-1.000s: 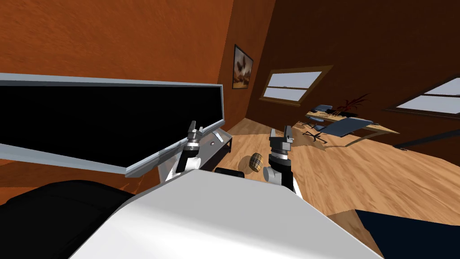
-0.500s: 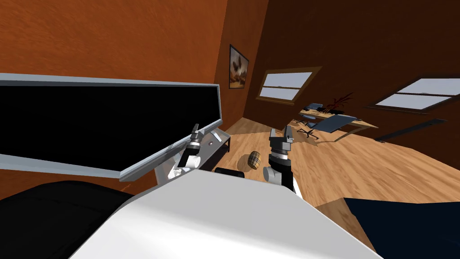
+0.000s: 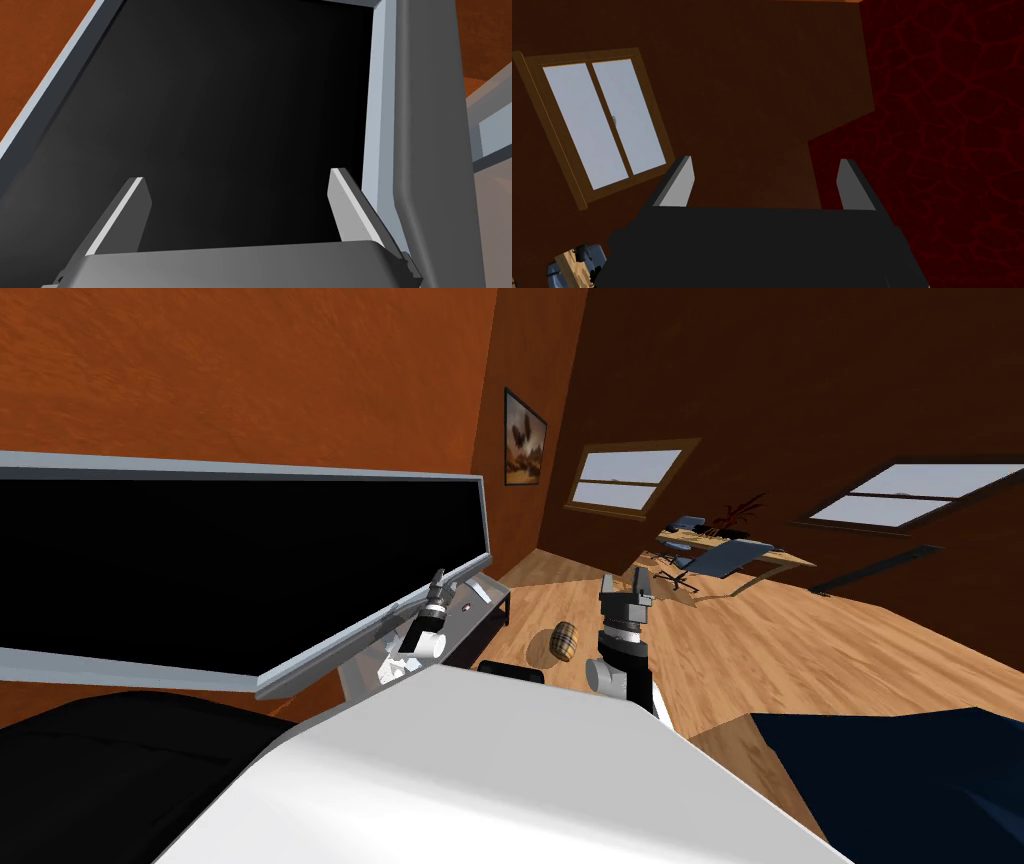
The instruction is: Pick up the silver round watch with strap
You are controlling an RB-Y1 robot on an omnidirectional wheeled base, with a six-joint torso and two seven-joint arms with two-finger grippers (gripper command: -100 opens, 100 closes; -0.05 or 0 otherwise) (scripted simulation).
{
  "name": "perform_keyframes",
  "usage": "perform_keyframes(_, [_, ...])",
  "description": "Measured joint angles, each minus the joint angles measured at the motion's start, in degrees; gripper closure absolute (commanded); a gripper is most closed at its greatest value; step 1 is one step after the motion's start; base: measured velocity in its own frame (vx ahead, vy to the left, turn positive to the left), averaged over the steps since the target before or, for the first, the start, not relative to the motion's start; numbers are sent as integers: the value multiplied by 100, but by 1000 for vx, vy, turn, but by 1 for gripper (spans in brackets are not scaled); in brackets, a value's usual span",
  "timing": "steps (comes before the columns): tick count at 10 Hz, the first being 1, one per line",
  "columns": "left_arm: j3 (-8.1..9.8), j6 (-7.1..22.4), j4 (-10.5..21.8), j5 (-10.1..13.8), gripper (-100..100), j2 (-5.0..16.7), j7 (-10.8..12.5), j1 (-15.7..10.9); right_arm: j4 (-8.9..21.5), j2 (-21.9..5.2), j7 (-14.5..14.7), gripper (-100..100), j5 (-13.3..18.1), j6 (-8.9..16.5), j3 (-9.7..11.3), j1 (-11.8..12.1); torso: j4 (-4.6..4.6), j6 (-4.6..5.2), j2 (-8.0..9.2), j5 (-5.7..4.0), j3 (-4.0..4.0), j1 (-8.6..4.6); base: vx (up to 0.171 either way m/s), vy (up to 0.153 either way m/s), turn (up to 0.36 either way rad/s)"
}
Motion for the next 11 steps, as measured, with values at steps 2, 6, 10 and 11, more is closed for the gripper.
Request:
perform_keyframes(2, [73,175,271,238,-100,159,152,-117,0,0,0,0,0,0,0,0,0,-2,1,0,1,0,-12,-2,-56])
perform_keyframes(6, [110,365,864,542,-100,259,303,-369,0,0,0,0,0,0,0,1,-1,-3,-2,0,-1,1,-4,-2,-58])
perform_keyframes(10, [183,641,1510,990,-100,443,592,-600,0,0,0,0,0,0,0,0,-1,-2,-4,0,-2,1,0,0,-70])
perform_keyframes(11, [200,703,1615,1046,-100,451,635,-646,0,0,0,0,0,0,0,1,-1,-3,-4,0,-2,1,4,1,-76])
